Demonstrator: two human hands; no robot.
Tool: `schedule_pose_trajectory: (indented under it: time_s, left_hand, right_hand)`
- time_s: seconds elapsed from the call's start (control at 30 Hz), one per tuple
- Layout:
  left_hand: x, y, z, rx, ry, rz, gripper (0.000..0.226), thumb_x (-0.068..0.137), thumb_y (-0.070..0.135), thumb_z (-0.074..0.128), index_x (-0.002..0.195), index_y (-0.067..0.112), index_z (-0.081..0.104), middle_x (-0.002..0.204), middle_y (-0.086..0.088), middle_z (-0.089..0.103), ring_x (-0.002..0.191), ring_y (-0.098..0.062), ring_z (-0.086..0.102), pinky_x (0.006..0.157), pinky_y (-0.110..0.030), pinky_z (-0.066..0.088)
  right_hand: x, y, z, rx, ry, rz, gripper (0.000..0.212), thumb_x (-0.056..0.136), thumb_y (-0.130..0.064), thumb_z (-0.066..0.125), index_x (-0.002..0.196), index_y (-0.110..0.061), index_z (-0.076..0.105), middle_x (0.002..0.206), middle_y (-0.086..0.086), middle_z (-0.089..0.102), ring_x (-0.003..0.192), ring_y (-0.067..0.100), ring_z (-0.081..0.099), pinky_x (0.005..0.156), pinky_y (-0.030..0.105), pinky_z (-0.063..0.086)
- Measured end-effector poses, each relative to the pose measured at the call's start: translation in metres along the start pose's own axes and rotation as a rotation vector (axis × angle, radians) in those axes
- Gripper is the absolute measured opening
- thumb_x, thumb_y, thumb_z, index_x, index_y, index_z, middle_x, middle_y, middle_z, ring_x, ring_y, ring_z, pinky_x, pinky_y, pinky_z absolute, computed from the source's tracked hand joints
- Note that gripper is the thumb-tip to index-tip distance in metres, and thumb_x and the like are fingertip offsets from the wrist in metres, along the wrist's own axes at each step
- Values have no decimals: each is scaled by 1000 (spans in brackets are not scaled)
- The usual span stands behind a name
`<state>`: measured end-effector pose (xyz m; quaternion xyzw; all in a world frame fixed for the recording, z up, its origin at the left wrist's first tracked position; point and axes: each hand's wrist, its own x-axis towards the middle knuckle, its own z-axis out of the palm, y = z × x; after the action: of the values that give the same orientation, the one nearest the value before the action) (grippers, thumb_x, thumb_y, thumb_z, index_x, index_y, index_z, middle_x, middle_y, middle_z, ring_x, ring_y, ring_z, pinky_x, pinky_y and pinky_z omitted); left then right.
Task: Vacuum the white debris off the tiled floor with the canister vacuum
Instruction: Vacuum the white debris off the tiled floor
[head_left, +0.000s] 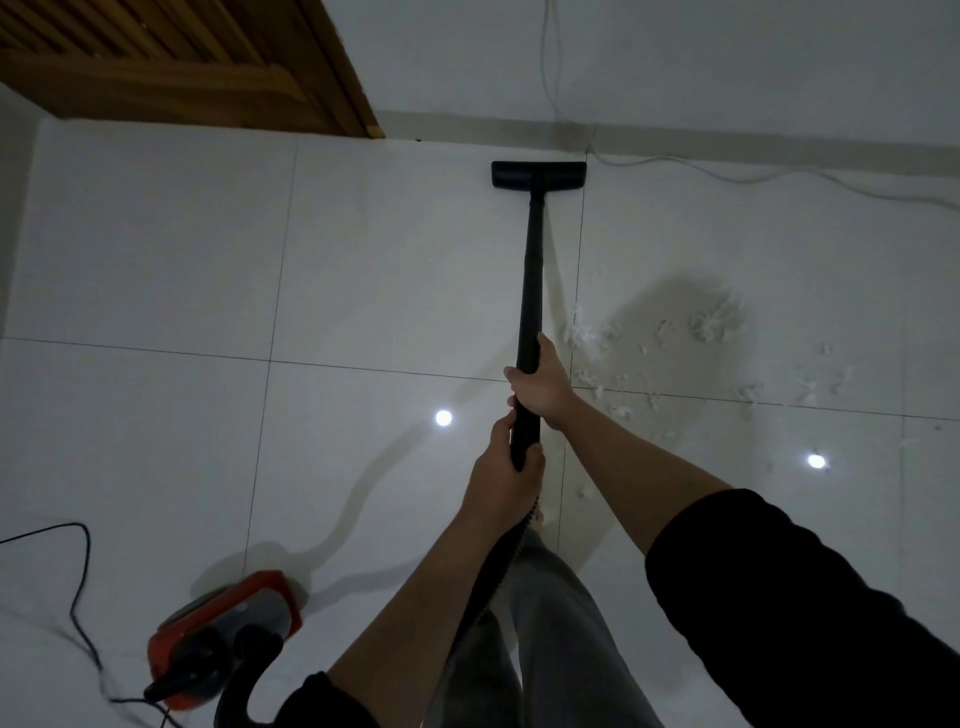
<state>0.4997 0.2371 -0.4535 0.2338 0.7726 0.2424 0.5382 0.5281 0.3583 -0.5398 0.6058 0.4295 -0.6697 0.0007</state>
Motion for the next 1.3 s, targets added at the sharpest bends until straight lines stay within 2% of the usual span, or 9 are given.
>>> schedule_pose_trajectory:
  time_s: [0.2, 0.3, 0.47, 0.6, 0.67, 0.9, 1.3]
  left_hand:
    - [14, 4, 0, -35, -7, 0, 48, 97, 22, 44, 142, 19, 29, 77, 6, 59, 61, -10, 57, 60, -27, 48]
    - [20, 4, 1, -40, -9, 1, 48, 97, 22, 45, 142, 20, 30, 81, 5, 60, 64, -11, 58, 63, -29, 49]
    - [31, 11, -1, -36, -35, 14, 52, 96, 23, 45, 145, 21, 28, 92, 2, 61, 68, -7, 57, 59, -19, 41]
    - [36, 17, -1, -11, -36, 34, 53, 96, 24, 45, 145, 20, 28, 105, 0, 60, 82, -15, 59, 72, -24, 44]
    - [33, 17, 1, -7, -29, 32, 53, 96, 24, 45, 146, 20, 27, 106, 1, 58, 85, -15, 59, 73, -24, 43]
    - [24, 21, -2, -38, -6, 28, 51, 96, 25, 45, 145, 23, 29, 83, 13, 56, 70, -6, 57, 61, -18, 44]
    - [6, 8, -5, -59, -14, 21, 50, 96, 24, 45, 144, 24, 29, 83, 15, 55, 71, -7, 58, 60, -20, 46]
  right_hand:
    - [13, -7, -3, 5, 0, -6, 81, 95, -6, 57, 158, -25, 9, 90, 5, 53, 55, 17, 56, 54, 29, 53]
    - [17, -8, -6, 6, 3, -16, 80, 95, -6, 57, 157, -24, 9, 90, 5, 53, 56, 17, 56, 55, 31, 54]
    - [27, -13, -10, 11, 33, -17, 78, 95, -7, 57, 156, -25, 12, 90, 5, 54, 56, 17, 58, 57, 32, 56]
    - [34, -15, -14, 9, 34, -17, 75, 94, -7, 58, 155, -24, 17, 86, 6, 52, 52, 17, 56, 54, 31, 53]
    - [32, -13, -14, 4, 30, -16, 77, 94, -7, 57, 156, -25, 15, 88, 5, 53, 53, 17, 57, 54, 30, 53]
    - [25, -16, -13, 27, 34, -46, 76, 95, -7, 57, 156, -23, 14, 88, 7, 54, 54, 16, 56, 56, 29, 54]
    - [9, -5, -2, 15, 16, -41, 76, 95, -8, 57, 156, -22, 15, 88, 6, 53, 55, 16, 57, 56, 30, 53]
